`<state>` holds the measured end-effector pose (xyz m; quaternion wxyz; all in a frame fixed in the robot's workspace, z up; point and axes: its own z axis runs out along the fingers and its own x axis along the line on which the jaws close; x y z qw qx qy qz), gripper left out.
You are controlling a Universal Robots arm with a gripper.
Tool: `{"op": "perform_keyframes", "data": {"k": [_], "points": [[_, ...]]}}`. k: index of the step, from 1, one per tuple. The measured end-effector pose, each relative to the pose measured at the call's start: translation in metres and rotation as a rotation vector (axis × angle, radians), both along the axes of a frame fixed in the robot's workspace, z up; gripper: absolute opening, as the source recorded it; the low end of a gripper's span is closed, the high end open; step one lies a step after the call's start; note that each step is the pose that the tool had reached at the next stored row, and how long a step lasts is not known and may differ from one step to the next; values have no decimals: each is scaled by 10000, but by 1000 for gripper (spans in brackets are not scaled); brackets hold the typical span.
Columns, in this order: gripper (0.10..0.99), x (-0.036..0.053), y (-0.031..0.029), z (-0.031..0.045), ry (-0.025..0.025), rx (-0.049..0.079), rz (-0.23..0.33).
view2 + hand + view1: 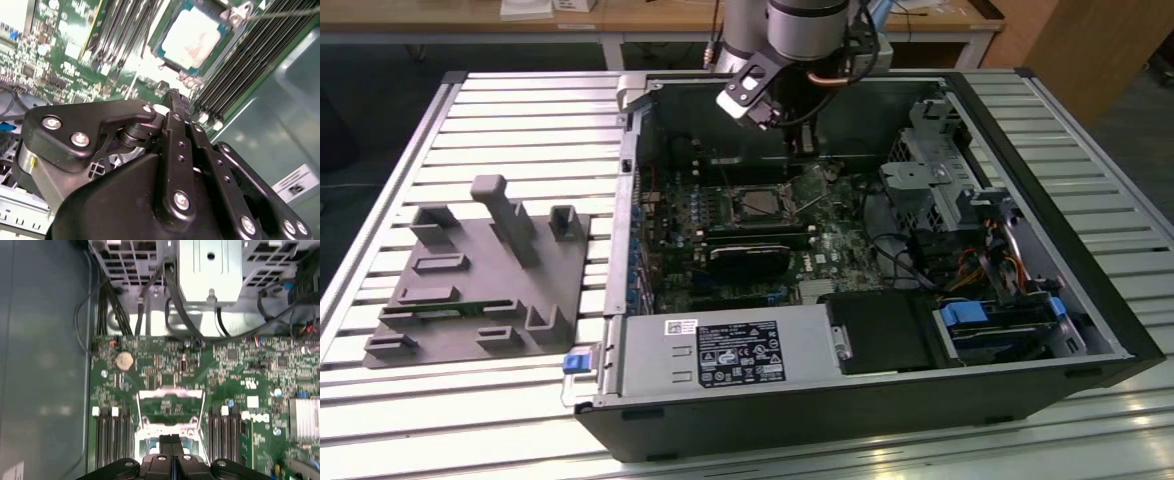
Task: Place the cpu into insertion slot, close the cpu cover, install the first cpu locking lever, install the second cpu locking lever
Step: 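Close the cpu cover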
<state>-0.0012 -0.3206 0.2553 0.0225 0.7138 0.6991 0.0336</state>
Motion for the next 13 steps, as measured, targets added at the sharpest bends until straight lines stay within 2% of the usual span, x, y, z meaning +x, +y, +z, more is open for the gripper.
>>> {"op": "perform_keyframes", "data": {"k": [13], "points": [[106,440,0,0,4,0,-1]]}}
